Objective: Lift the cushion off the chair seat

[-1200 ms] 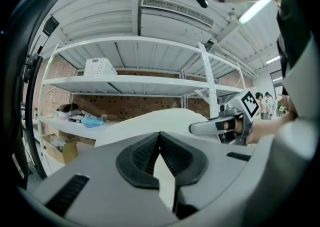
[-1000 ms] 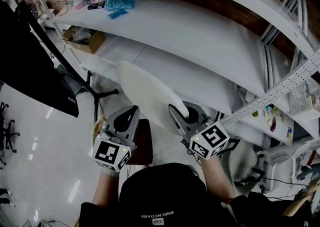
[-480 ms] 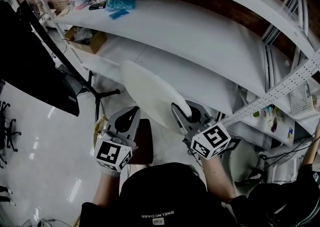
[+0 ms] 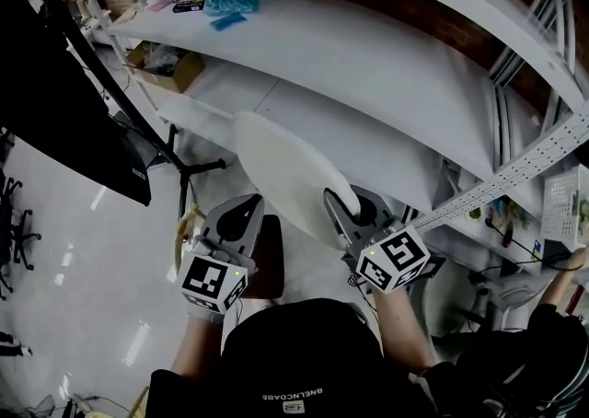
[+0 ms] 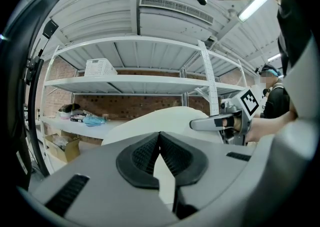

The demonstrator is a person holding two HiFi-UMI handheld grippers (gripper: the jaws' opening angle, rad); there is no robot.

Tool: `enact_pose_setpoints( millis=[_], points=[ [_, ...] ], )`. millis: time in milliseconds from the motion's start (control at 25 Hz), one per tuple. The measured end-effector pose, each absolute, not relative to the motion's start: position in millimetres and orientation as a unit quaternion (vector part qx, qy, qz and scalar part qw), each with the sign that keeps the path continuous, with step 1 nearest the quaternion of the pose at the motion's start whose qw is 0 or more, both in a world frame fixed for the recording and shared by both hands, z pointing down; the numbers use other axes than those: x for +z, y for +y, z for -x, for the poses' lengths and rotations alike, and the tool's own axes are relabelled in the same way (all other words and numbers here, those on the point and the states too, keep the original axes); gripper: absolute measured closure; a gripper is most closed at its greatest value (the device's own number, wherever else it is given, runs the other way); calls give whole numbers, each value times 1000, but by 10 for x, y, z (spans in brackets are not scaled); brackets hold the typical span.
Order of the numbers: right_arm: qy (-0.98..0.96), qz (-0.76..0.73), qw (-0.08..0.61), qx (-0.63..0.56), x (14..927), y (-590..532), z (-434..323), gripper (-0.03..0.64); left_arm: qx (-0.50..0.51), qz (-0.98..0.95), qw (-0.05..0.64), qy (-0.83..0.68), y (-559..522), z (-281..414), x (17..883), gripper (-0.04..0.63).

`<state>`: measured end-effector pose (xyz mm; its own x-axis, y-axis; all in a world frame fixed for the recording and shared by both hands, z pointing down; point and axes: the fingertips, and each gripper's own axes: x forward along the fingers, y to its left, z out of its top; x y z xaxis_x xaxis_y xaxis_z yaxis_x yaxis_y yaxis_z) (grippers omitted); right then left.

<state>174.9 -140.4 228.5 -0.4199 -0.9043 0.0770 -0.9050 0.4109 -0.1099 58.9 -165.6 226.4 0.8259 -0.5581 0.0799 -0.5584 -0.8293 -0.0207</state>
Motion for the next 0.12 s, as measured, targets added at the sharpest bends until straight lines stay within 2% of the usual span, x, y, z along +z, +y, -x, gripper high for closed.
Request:
enact_pose_setpoints(
  millis=[120],
  points=[
    [-841,-537,5,65,2280,-1391,-1770,568,42,-955,1,-293,-1632,-616,2274,581]
  ],
)
